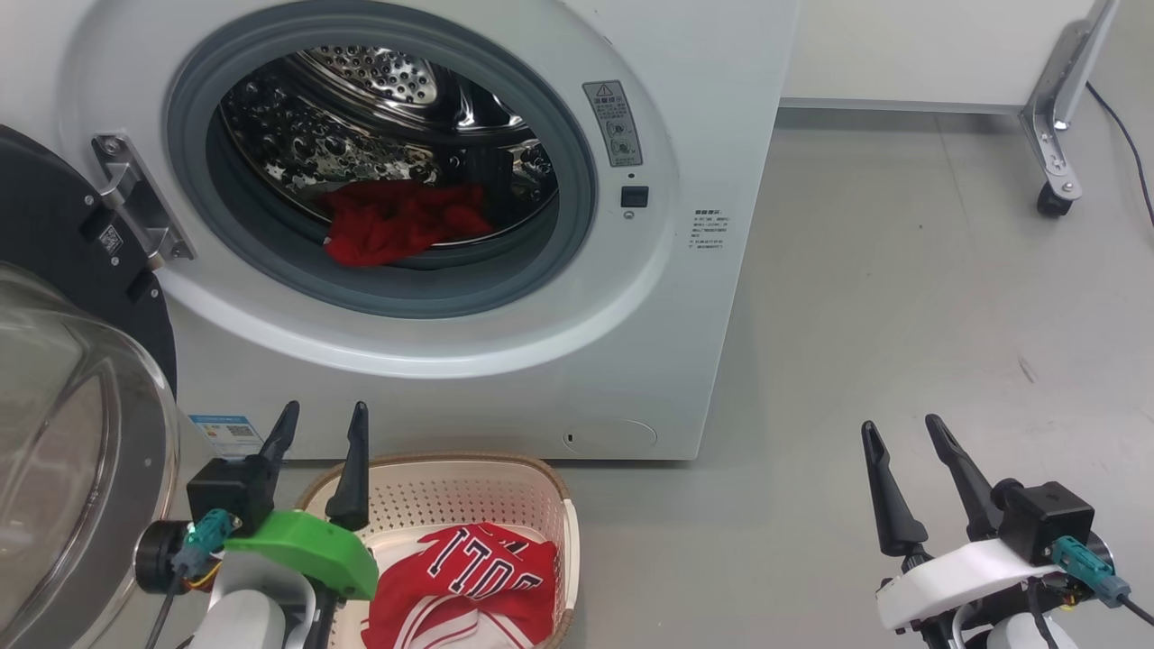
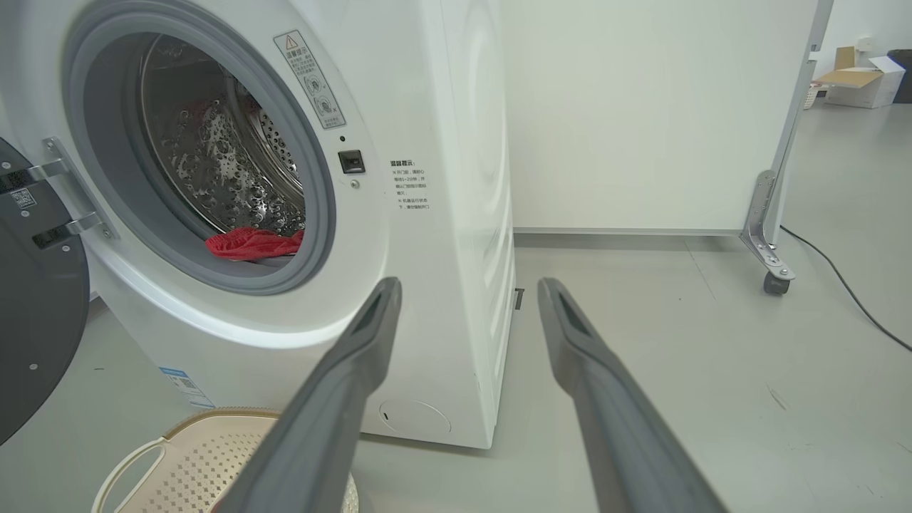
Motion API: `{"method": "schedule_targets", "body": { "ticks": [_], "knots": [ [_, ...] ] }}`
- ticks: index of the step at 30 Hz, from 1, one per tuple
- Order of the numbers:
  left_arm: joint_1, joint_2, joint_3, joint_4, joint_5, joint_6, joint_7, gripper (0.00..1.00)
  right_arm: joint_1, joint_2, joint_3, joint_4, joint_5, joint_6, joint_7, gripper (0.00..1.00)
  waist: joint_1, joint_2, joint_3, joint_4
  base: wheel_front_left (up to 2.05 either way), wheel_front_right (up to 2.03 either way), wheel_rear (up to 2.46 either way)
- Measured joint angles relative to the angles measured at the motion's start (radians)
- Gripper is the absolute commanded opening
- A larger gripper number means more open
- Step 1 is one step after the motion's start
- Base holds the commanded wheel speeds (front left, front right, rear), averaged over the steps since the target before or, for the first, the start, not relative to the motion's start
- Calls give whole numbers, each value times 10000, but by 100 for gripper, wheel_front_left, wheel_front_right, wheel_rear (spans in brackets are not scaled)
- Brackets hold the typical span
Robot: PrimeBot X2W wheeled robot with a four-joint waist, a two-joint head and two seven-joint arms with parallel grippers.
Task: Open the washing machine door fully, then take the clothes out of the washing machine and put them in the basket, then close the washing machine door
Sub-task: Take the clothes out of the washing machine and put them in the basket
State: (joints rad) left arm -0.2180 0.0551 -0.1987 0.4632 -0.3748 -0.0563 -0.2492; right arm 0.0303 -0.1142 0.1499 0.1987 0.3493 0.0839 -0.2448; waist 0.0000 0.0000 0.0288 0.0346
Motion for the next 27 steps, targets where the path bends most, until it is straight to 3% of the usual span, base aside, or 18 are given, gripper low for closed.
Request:
{"method": "schedule_targets", "body": {
  "ticks": [27],
  "knots": [
    [814,-48,-75,-895,320,207,0,100,149,2,23,-290,2,-90,13,100,0,0,17,-17,0,0,0]
  ]
}}
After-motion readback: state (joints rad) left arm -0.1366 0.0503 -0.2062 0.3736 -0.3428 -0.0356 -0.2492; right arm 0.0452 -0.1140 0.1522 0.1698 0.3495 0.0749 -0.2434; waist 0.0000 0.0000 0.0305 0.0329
